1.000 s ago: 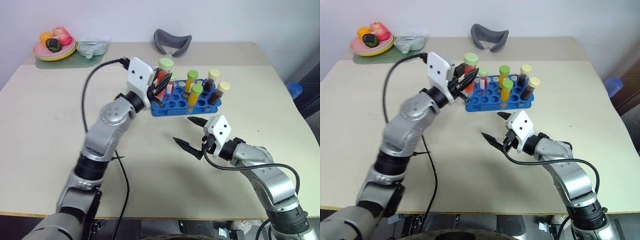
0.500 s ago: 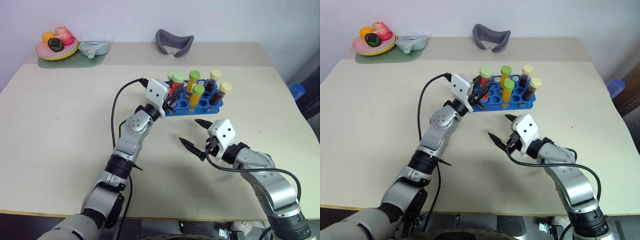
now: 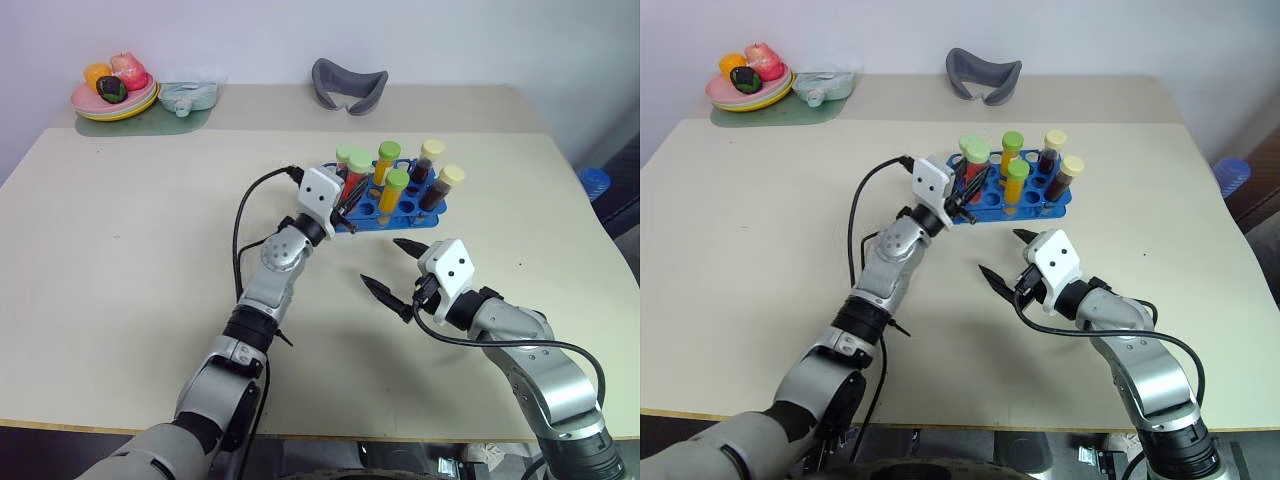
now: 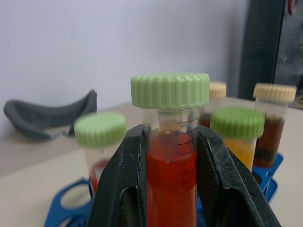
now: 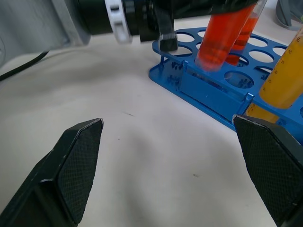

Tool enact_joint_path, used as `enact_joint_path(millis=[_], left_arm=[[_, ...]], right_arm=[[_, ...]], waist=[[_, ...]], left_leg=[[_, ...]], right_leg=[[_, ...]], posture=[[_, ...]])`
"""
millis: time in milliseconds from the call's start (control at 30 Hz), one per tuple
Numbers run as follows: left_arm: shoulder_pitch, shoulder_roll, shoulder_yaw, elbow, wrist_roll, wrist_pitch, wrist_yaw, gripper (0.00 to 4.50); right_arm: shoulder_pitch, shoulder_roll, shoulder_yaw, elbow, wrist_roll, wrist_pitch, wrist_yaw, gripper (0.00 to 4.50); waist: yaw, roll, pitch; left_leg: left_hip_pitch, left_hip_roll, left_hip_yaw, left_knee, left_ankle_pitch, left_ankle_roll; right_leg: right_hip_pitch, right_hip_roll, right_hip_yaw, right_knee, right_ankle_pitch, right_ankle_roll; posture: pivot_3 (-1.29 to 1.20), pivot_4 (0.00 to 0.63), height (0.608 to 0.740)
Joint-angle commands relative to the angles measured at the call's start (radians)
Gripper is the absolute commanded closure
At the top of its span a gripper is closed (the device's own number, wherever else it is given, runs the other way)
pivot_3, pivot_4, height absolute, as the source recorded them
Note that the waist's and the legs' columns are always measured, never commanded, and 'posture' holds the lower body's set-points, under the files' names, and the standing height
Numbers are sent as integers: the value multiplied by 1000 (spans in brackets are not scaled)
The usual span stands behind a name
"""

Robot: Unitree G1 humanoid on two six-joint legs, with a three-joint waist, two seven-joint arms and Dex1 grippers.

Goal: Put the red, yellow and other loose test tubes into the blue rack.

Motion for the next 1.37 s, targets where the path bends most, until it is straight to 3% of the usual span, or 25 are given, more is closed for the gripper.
enact_joint_path(millis=[33,167,400,500,700,933,1133,1367], left_arm=[[-29,-20,11,-2,7,-42,-8,3735],[-23,-29,14,7,-2,-35,-31,3735],[18,-9,54,-103,-53,32,-77,317],[86,51,86,-260,-118,122,-125,317],[331,333,199,-633,-256,374,-240,317],[563,542,389,-749,-294,471,-257,317],[781,584,512,-825,-294,470,-236,317],[866,544,555,-853,-286,456,-182,317]], right_arm=[[5,5,-10,-55,0,-1,-8,0],[6,8,-8,-64,0,4,-13,0],[4,-9,-38,-60,8,9,-6,0],[21,-39,-110,-46,24,2,14,0],[71,-123,-378,41,116,6,88,0],[119,-194,-516,193,178,7,203,0],[44,-233,-463,321,159,-21,264,0],[-100,-221,-350,378,138,-16,273,0]], waist=[[0,0,0],[1,0,0],[-2,0,0],[-3,0,0],[-12,2,-1],[-3,2,-1],[-12,2,-1],[-19,2,-1]], left_leg=[[0,0,0,0,0,0],[0,0,0,0,0,0],[0,0,0,0,0,0],[0,0,0,0,0,0],[2,1,0,-1,0,1],[6,1,0,-1,-3,4],[10,1,2,-2,-3,5],[12,1,4,-3,-3,5]], right_leg=[[0,0,0,0,0,0],[0,0,0,0,0,0],[0,0,0,0,0,0],[0,0,0,0,0,0],[0,1,1,2,0,0],[6,0,1,0,0,0],[7,0,3,0,0,0],[9,0,4,0,0,0]], posture=[[0,150,740],[0,150,740],[0,150,740],[0,150,740],[0,150,740],[0,150,740],[0,150,740],[0,150,740]])
